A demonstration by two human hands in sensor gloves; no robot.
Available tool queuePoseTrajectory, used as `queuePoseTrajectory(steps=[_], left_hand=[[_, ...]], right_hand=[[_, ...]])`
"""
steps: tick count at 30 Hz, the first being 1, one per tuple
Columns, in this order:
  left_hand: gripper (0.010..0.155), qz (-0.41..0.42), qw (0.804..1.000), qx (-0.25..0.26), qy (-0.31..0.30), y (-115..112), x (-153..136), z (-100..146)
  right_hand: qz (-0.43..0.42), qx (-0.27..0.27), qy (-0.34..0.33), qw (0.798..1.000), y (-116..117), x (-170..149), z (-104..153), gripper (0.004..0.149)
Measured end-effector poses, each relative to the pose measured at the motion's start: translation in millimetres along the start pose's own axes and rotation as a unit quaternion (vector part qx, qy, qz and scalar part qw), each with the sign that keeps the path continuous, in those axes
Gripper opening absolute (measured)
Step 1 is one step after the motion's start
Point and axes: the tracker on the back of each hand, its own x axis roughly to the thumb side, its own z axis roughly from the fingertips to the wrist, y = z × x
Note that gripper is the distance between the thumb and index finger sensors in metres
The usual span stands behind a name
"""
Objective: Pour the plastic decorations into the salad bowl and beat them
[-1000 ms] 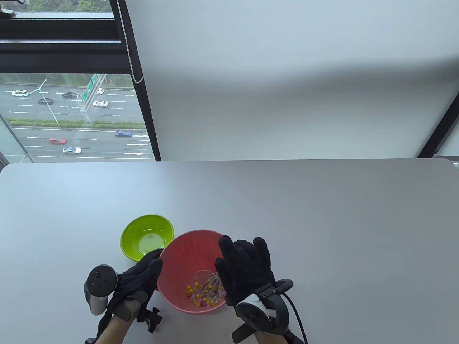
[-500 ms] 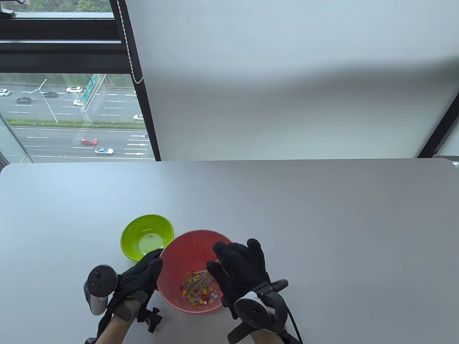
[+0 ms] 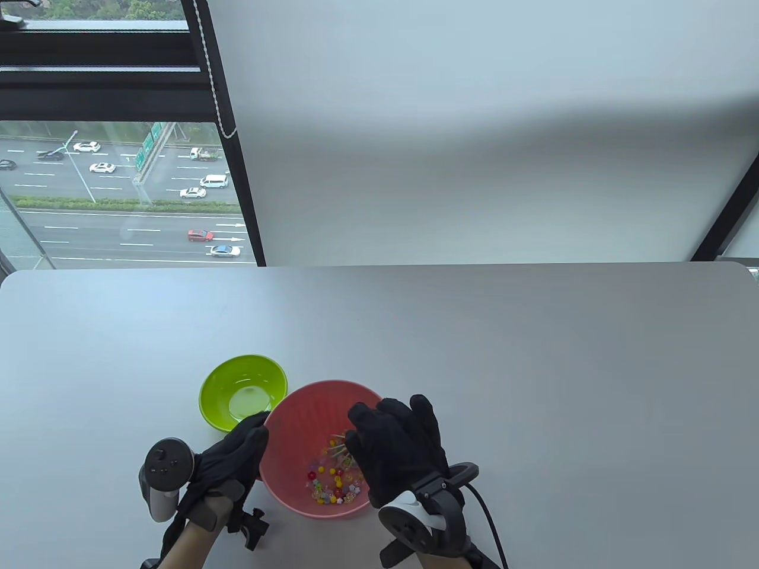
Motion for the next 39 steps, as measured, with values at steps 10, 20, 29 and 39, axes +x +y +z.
queuePoseTrajectory(steps=[10, 20, 29, 39], left_hand=[[0.070, 0.001, 1.000, 0.000, 0.001, -0.2, -0.2, 0.1], [0.070, 0.003, 1.000, 0.000, 0.001, -0.4, -0.3, 0.1], [0.070, 0.003, 1.000, 0.000, 0.001, -0.5, -0.5, 0.0], [0.070, 0.001, 1.000, -0.001, 0.001, -0.3, -0.8, -0.2]], right_hand=[[-0.015, -0.001, 0.015, 1.000, -4.2, -7.4, -1.1, 0.056], [-0.026, -0.002, 0.025, 0.999, -4.7, -10.1, -1.2, 0.056], [-0.086, 0.014, 0.047, 0.995, 1.2, -8.5, 0.3, 0.056], [-0.044, 0.023, 0.006, 0.999, 5.7, 2.7, 1.1, 0.053]])
